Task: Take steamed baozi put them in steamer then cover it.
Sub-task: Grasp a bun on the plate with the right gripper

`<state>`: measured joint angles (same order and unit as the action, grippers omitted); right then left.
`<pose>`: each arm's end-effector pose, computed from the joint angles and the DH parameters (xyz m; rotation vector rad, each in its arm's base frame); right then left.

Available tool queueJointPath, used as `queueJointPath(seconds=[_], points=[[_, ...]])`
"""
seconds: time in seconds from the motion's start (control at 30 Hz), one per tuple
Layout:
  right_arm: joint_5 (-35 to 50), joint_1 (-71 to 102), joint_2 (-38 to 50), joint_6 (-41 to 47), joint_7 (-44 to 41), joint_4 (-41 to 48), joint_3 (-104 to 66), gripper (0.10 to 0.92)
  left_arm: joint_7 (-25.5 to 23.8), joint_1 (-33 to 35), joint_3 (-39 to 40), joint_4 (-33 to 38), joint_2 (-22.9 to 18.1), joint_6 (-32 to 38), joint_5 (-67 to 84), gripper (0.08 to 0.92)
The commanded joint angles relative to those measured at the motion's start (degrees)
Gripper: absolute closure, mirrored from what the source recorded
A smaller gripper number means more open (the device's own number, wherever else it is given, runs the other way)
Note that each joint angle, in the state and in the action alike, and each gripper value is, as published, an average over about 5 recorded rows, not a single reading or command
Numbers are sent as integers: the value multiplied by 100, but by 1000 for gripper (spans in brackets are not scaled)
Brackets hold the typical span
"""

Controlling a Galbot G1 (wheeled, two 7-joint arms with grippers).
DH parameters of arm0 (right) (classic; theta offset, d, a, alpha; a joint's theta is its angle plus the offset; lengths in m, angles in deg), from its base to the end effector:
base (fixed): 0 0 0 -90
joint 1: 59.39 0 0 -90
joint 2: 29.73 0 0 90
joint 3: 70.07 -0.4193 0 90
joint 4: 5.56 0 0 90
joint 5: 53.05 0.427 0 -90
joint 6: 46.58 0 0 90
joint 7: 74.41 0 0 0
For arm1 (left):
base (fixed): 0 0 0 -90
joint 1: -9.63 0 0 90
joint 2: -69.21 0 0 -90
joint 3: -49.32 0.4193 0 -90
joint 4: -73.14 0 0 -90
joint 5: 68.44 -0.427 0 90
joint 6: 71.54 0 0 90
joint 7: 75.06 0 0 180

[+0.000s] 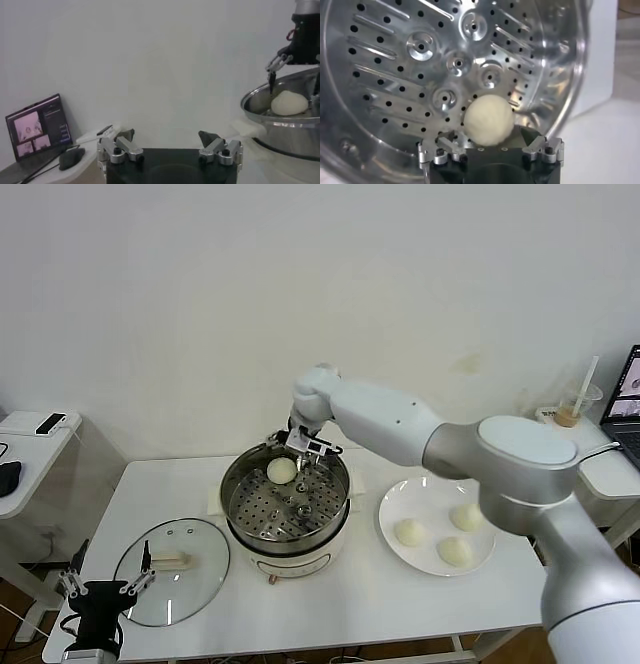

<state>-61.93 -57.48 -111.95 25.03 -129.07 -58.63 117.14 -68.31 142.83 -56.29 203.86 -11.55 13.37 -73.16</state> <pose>0.7137 0.2440 -0.0667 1.8539 -0.8558 2.3862 0.1417 0.1086 -0.3044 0.3446 -2.9759 -0.5838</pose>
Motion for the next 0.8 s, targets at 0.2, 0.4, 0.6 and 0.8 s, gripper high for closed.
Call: queueJointPath(seconds=[0.2, 0.4, 0.6, 0.8], points=[[2033, -1032, 2312, 3082, -442, -2593, 25, 203, -78, -133, -62, 30, 210, -177, 240, 177], [2059, -844, 3822, 3420, -424, -3463, 95, 203, -99, -250, -12, 9, 290, -270, 353, 177], [1778, -103, 4884, 3447, -351, -3992, -122, 203, -134, -273, 125, -36, 287, -271, 238, 177], [1350, 967, 5147, 3459, -303, -3997, -687, 203, -149, -310, 121, -40, 289, -304, 197, 177]])
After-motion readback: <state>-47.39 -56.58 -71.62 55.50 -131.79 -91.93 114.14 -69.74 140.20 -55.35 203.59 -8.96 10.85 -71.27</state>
